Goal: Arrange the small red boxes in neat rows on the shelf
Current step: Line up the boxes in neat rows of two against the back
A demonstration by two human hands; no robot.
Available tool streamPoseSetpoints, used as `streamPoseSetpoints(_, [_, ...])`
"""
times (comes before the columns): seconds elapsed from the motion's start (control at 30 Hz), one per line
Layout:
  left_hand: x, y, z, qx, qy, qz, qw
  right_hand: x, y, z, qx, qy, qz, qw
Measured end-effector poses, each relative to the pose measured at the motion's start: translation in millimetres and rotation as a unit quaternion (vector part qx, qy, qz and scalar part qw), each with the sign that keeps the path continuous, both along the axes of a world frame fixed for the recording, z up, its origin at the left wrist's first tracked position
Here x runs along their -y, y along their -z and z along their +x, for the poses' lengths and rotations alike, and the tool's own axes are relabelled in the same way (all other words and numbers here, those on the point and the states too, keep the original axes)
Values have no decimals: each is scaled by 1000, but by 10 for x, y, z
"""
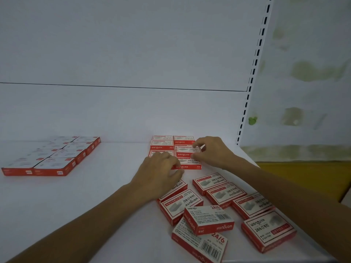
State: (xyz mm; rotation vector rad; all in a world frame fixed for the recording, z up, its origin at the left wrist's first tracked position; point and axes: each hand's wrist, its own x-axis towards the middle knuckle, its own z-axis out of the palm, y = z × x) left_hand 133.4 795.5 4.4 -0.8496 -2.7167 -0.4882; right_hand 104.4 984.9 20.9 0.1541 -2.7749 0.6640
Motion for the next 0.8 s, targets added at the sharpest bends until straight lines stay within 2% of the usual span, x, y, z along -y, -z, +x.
streamPoseSetpoints(0.33, [10, 23, 0, 13, 4, 23, 1000, 98, -22, -270, -12, 27, 46, 999])
streamPoseSetpoints(0.63, [13, 35, -18, 5, 11, 31, 999, 135, -72, -327, 50, 75, 70, 993])
streamPoseSetpoints(0.73, [25, 34, 1, -18, 5, 42, 999, 157, -96, -291, 60, 75, 81, 992])
streamPoseSetpoints(0.8, [59, 20, 25, -86, 7, 44, 995, 161, -142, -221, 61, 62, 70, 994])
